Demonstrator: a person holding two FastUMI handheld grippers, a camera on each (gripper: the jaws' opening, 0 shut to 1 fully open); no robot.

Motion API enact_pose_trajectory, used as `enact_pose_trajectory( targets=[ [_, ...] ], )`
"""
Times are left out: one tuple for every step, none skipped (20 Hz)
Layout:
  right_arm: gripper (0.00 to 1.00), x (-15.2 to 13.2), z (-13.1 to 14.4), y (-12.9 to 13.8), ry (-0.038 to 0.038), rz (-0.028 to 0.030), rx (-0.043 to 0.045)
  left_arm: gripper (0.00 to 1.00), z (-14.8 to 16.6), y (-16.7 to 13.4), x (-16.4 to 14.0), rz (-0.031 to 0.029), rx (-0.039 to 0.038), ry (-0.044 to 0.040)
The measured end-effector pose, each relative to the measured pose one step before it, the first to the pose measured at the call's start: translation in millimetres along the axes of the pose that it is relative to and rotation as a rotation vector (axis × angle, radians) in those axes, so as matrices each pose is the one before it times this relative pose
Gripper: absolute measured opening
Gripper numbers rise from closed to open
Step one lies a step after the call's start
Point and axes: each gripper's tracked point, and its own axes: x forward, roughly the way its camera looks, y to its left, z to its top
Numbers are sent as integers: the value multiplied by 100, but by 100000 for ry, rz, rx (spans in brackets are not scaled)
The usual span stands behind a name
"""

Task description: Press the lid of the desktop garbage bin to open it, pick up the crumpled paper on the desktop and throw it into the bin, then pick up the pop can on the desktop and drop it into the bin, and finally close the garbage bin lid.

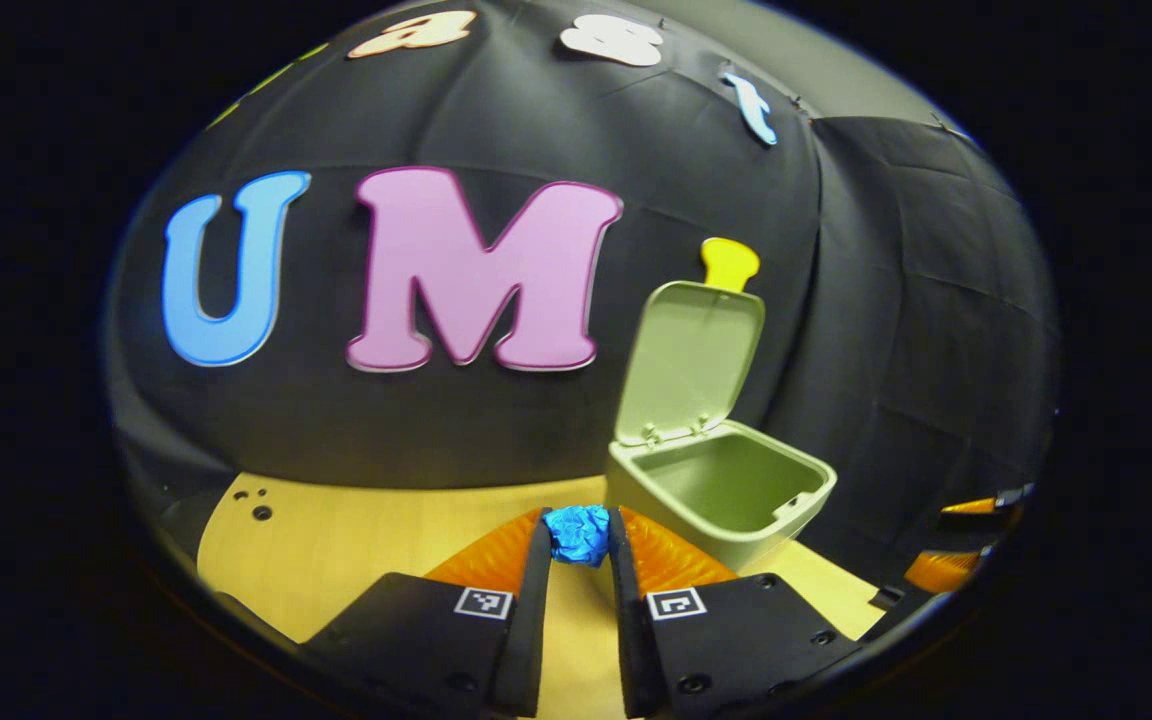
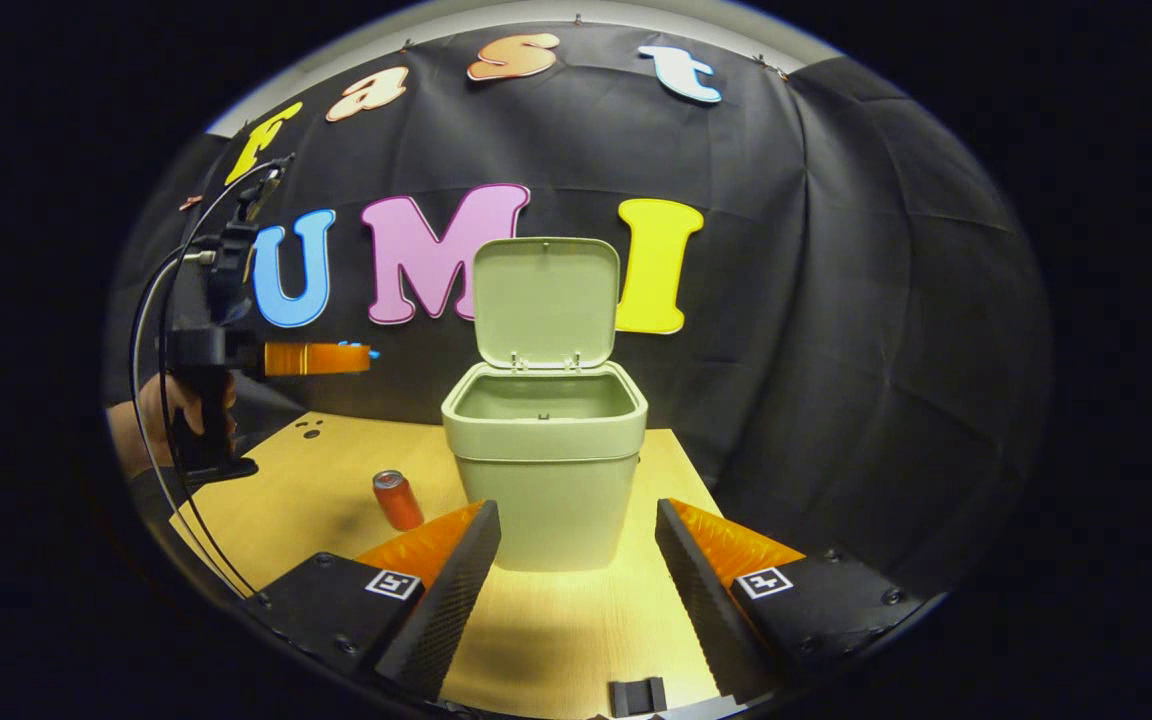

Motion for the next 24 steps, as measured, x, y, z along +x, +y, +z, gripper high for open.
enact_pose_trajectory(
  targets=[
    [98,181,12,-554,-43,-706,704,35,609,-1450,939,-2409,2094,-788],
    [98,0,-75,-572,-8,-783,512,34,354,-1288,909,-2075,1835,-496],
    [98,75,-87,-561,77,-746,498,35,264,-1225,1008,-2171,1674,-16],
    [98,-22,-169,-494,289,-683,550,35,-50,-1206,862,-2413,1057,206],
    [98,64,-153,-449,382,-651,451,33,-97,-1123,958,-2380,51,622],
    [98,-119,-298,-543,511,-822,266,35,-388,-1023,1093,-1799,-741,1024],
    [98,44,-296,-464,775,-783,261,35,-394,-784,897,-1442,-949,1088],
    [98,-30,-283,-404,626,-826,438,34,-431,-554,900,-1347,-1082,1200],
    [98,29,-123,-440,373,-882,570,35,-376,-346,734,-1060,-665,930],
    [98,-90,-178,-350,336,-912,541,33,-521,-286,628,-738,-448,1112],
    [98,1,-232,-365,472,-948,378,33,-327,-244,429,-951,-89,979],
    [98,23,-179,-265,491,-840,307,34,-370,-150,195,-831,-139,843],
    [98,26,-101,-211,436,-741,376,34,-281,-84,139,-508,-8,764],
    [98,31,-110,-119,346,-357,326,34,-143,-10,326,83,166,368],
    [98,-16,-75,-38,199,-263,4,36,-164,-5,314,-101,158,414],
    [98,57,33,-58,83,-278,-276,34,-313,56,308,-44,79,663],
    [98,-45,1,34,-37,-120,-286,37,-261,80,195,-32,5,796],
    [98,39,38,65,-198,-57,-266,37,-383,133,147,-7,49,758],
    [98,-55,48,15,-34,-18,-340,40,-111,-20,49,-155,226,449],
    [98,-2,10,83,137,31,-450,40,-91,-28,11,29,304,-79],
    [98,4,7,50,10,45,-398,42,15,-63,31,169,399,-468],
    [98,1,25,135,61,223,-270,45,-49,61,32,497,628,-548],
    [98,-21,-87,90,241,232,-288,51,61,306,-98,1387,959,-397],
    [98,62,-89,147,323,163,-236,56,-50,275,153,553,814,-63]
  ],
)
